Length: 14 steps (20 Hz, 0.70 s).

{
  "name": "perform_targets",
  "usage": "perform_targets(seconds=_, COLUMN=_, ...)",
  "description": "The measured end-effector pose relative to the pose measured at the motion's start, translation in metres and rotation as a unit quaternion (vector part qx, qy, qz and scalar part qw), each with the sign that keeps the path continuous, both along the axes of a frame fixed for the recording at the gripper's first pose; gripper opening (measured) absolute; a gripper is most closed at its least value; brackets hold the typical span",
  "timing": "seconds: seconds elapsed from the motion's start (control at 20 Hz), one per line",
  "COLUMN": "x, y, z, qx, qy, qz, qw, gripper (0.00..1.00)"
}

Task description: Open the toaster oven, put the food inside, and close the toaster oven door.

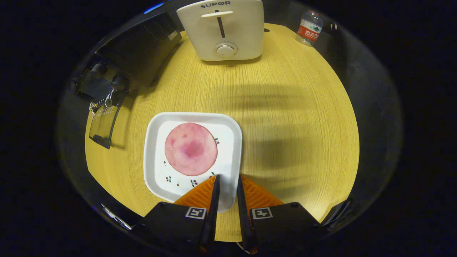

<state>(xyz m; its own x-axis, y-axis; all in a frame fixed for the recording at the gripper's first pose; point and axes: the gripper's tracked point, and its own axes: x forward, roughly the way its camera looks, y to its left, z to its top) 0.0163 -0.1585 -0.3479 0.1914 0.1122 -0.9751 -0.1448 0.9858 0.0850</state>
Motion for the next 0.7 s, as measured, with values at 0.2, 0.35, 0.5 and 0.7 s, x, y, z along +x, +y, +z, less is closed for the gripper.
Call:
perform_targets(seconds=0.2, x=0.004, y=-0.004, z=-0.002, qx=0.041, qy=0.017, qz=-0.043, qw=0.998, gripper=0.07)
perform_targets(seconds=0.35, x=0.003, y=-0.004, z=-0.001, qx=0.077, qy=0.018, qz=-0.044, qw=0.996, gripper=0.02)
perform_targets(seconds=0.5, x=-0.002, y=-0.001, z=0.0, qx=0.11, qy=0.036, qz=-0.069, qw=0.991, gripper=0.02)
perform_targets(seconds=0.7, x=-0.006, y=0.001, z=0.002, qx=0.166, qy=0.044, qz=-0.109, qw=0.979, gripper=0.02)
